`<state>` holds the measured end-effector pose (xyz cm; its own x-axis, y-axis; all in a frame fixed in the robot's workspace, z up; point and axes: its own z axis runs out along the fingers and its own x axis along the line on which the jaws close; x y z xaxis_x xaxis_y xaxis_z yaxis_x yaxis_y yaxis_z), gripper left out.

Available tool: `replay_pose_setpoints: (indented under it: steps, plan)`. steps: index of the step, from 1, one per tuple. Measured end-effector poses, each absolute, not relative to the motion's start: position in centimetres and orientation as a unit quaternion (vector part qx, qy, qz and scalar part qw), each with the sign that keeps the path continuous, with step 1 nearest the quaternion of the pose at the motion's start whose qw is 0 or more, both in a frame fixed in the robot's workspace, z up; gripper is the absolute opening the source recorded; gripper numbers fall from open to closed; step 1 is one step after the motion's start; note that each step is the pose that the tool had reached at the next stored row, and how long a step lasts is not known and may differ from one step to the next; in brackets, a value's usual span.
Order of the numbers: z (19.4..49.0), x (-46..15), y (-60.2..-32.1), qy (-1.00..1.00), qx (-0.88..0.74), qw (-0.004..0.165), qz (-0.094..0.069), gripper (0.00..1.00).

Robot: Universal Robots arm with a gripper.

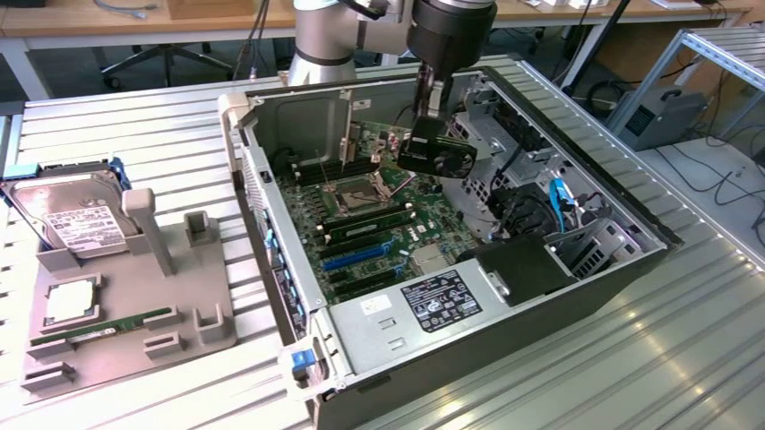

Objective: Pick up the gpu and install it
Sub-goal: 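Insert the gpu into the slot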

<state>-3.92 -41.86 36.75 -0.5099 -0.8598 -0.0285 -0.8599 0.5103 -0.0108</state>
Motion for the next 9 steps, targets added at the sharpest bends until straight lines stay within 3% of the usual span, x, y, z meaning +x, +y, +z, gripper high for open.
replay_pose_setpoints:
  steps: [9]
  plan:
    - [36.74,-3.92,-41.86,0.864,-0.503,0.015,0.002,0.27]
